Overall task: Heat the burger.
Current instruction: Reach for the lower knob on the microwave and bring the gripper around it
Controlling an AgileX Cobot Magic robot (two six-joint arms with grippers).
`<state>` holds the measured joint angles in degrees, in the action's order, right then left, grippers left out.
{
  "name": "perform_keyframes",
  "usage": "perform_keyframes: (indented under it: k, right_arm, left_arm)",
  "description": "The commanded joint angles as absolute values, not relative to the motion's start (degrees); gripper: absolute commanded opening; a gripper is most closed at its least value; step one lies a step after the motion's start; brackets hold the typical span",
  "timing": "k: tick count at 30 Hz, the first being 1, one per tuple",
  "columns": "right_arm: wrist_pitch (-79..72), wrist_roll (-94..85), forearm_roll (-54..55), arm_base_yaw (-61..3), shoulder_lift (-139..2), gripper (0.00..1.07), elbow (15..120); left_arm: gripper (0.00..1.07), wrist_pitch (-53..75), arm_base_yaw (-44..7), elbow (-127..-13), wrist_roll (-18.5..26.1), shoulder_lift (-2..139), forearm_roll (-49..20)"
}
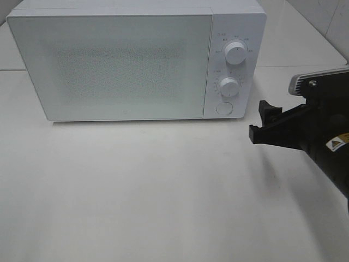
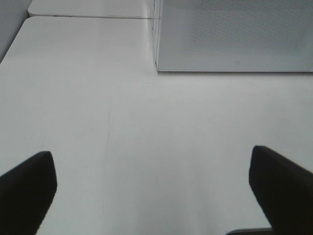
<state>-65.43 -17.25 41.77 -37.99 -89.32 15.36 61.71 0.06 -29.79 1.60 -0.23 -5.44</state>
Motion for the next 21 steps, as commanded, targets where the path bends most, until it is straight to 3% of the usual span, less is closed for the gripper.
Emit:
perform_keyframes:
  k: [1,21]
  right_arm:
    - [-68.2,-18.4,47.3,-42.1,-92.5,0.75,18.8]
    - [-72.5,-18.4,48.0,-43.4,-106.2,0.75,31.6]
  left_arm:
    - [1.00,61.4,0.3,-29.6,1.6,-1.1,-5.7]
    - [1.00,61.4,0.3,-29.6,1.6,-1.1,-5.7]
